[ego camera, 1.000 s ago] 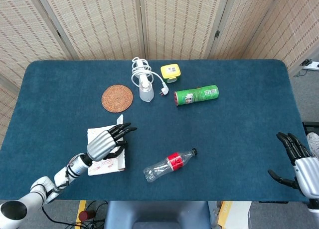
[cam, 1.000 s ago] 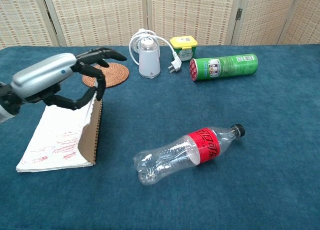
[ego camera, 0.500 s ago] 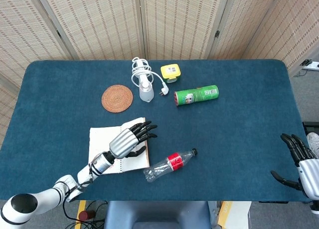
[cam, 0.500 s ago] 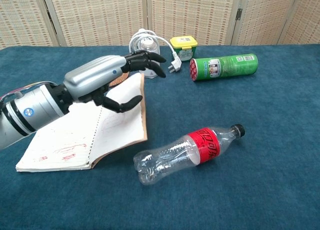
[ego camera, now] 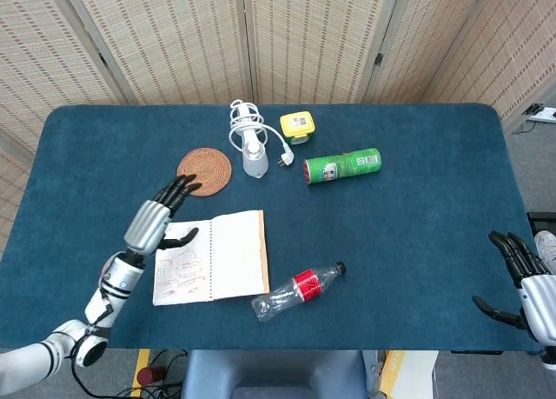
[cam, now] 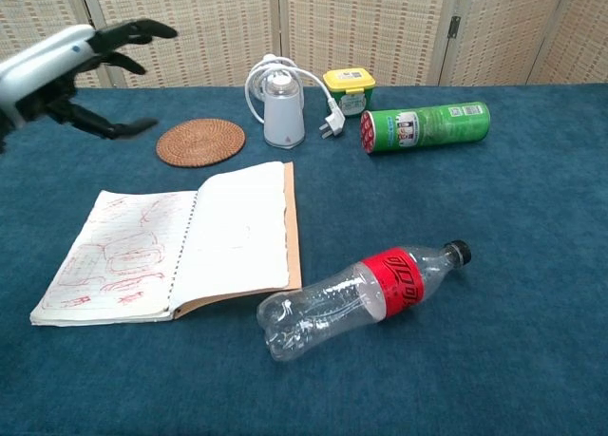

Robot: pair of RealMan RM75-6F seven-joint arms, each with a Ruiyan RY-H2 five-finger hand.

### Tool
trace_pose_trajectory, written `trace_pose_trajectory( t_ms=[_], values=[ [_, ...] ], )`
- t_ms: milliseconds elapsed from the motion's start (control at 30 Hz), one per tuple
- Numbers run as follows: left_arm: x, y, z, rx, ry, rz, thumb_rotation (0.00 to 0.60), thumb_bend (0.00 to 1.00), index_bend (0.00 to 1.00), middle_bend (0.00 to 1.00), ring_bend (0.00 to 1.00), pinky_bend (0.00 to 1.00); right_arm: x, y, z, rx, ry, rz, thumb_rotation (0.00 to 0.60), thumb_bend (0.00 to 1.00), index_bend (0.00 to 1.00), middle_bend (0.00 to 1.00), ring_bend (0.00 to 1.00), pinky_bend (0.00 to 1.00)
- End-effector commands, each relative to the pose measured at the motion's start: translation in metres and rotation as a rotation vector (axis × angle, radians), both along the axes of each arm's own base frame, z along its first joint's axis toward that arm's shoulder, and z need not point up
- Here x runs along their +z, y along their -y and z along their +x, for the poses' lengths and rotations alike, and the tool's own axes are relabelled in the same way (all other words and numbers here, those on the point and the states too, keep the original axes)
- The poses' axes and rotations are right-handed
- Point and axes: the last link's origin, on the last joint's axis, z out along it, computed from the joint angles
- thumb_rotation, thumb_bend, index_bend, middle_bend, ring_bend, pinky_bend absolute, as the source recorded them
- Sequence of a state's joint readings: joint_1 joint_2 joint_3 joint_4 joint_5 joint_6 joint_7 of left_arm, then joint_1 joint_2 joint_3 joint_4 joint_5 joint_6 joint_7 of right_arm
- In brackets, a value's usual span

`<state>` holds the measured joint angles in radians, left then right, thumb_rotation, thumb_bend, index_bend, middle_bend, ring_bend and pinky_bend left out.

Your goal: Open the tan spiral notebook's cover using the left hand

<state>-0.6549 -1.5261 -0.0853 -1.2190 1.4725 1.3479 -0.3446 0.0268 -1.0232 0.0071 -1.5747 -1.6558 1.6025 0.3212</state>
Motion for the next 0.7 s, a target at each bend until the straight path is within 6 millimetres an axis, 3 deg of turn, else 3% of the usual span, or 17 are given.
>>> trace_pose_trajectory(
  t_ms=[33,367,700],
  values=[
    [0.020,0.005,-0.028,0.096,-0.033,0.052,0.600,0.34,0.16,0.07,0.05,0.22,-0.001,0.002,0.000,0.002,-0.002,0.006,0.600,0.21,0.00,0.12,0.01,0.15],
    [0.064,0.043,-0.088,0.350,-0.138,0.201,0.600,0.34,0.21,0.07,0.05,0.22,-0.004,0.011,0.003,0.017,-0.018,0.041,0.600,0.21,0.00,0.12,0.01,0.15],
    [0.097,0.104,-0.121,0.513,-0.219,0.294,0.600,0.34,0.23,0.07,0.05,0.22,-0.010,0.019,0.006,0.028,-0.030,0.074,0.600,0.21,0.00,0.12,0.01,0.15]
  ],
)
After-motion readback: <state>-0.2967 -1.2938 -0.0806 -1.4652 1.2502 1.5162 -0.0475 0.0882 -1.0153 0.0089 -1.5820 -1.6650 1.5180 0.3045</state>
